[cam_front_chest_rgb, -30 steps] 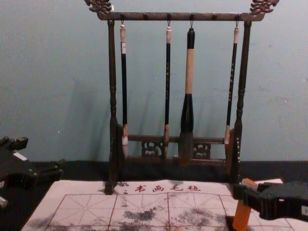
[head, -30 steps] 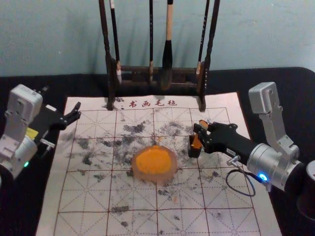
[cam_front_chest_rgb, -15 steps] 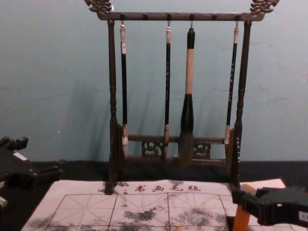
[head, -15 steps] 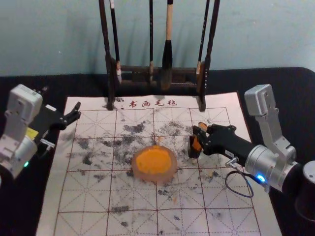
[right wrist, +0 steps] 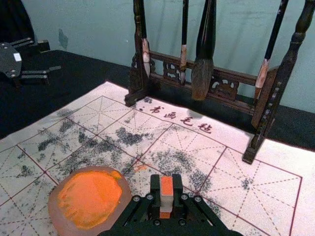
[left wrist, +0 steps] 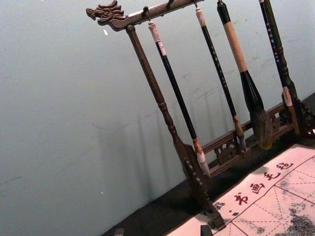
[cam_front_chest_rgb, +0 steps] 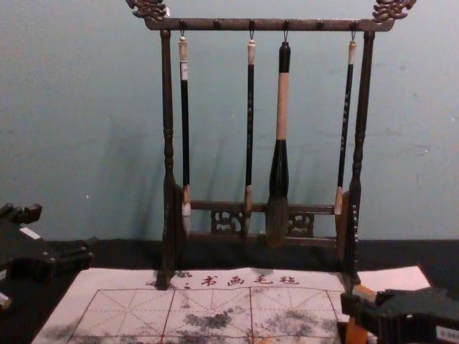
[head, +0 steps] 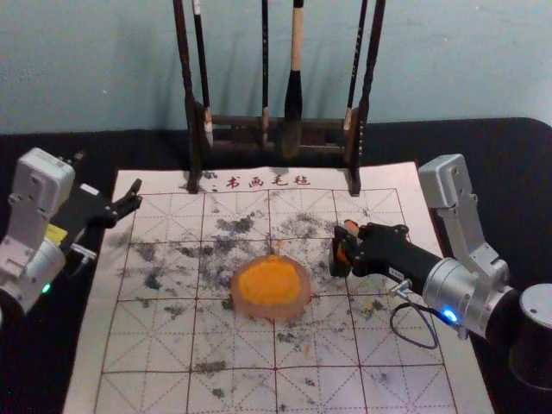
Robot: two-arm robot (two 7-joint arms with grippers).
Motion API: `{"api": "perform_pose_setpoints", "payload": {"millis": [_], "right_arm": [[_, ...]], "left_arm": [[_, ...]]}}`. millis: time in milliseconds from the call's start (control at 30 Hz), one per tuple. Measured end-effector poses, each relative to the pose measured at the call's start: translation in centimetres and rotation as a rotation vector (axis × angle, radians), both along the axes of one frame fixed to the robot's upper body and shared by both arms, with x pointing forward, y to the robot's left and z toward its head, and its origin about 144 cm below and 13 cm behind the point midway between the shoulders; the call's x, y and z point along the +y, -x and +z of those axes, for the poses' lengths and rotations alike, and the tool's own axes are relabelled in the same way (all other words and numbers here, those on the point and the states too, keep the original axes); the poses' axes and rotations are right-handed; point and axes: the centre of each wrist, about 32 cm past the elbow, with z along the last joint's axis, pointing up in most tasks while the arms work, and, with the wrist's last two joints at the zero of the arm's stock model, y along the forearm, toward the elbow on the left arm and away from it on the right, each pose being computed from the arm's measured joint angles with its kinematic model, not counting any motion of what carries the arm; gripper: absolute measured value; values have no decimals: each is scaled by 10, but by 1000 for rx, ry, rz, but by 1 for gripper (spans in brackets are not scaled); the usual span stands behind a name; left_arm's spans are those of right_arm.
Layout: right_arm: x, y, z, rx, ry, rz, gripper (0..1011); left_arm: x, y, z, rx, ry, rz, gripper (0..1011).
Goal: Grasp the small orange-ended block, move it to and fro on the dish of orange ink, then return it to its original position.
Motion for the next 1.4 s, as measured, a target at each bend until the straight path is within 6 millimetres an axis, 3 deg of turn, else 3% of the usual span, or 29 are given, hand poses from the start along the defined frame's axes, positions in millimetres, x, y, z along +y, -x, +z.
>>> {"api": "perform_pose_setpoints", "payload": {"millis": [967, 1400], "right_arm": [[3, -3, -7, 8, 24, -1, 136], [3, -2, -6, 8, 22, -2, 553]], "left_arm": [[0, 0, 0, 0, 0, 0, 1001], [0, 0, 0, 0, 0, 0, 1001]]}}
